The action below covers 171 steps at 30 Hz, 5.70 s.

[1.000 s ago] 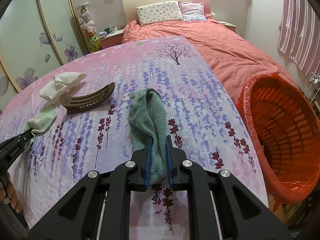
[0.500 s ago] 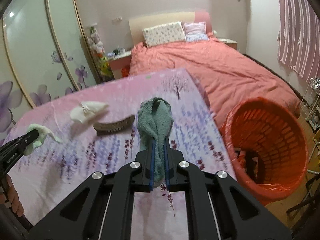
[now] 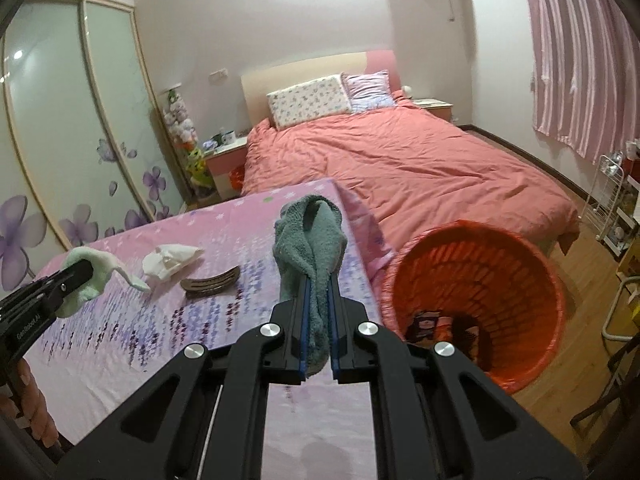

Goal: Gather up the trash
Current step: 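Carry both socks over the orange basket and open both tools, then grasp the white tissue with the left tool while the right tool reaches for the brown hair clip, then grasp the brown hair clip with the right tool while the left tool holds the tissue, then hold the tissue in the left tool and the hair clip in the right tool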

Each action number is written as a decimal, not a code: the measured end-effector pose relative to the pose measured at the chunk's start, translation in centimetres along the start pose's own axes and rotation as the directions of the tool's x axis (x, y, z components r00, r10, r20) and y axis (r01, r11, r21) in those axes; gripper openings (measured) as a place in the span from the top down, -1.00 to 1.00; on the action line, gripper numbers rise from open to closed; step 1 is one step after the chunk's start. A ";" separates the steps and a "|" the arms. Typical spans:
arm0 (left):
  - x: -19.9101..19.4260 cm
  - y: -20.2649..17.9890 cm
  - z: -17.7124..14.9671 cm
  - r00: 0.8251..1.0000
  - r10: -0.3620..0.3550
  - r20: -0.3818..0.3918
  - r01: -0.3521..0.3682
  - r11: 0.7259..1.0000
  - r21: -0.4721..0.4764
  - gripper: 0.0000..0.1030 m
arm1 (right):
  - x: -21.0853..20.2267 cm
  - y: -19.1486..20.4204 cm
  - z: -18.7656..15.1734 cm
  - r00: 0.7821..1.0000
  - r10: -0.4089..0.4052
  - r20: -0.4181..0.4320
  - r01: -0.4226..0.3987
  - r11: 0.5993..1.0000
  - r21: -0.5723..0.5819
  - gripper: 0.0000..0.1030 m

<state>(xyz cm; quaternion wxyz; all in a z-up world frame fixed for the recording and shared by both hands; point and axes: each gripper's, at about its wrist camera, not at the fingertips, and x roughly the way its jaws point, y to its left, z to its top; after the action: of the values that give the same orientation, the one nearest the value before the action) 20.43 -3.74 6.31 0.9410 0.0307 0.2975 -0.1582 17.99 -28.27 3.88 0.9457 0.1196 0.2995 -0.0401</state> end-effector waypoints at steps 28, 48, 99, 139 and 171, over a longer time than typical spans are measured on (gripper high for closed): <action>13.5 -22.6 1.2 0.952 -0.262 -0.157 0.289 0.940 0.184 0.18 | 5.4 -16.2 1.1 0.992 -0.118 -0.038 0.124 0.970 0.211 0.41; 13.7 -0.2 -1.0 0.971 0.216 -0.108 -0.206 0.974 0.095 -0.83 | 7.6 -7.3 -2.2 0.991 -0.076 -0.112 0.082 0.996 0.048 -0.34; 16.8 22.3 -5.6 0.911 0.270 -0.313 -0.339 0.921 -0.193 -0.15 | 18.0 13.1 -1.5 0.967 0.101 -0.234 -0.106 0.994 -0.006 -0.23; 20.8 22.6 -2.7 0.904 0.293 -0.310 -0.342 0.932 -0.116 0.36 | 18.3 11.9 -3.6 0.959 0.050 -0.279 -0.094 0.985 -0.145 0.44; 15.0 18.1 -7.4 0.911 0.271 -0.309 -0.308 0.948 -0.077 0.04 | 15.4 9.4 -5.5 0.961 0.030 -0.274 -0.072 0.987 -0.145 0.42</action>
<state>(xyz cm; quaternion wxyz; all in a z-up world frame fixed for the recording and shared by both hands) 33.73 10.38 -8.97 0.8991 0.0390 0.4359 0.0084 28.89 -17.90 -7.40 0.9029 0.0587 0.4252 0.0240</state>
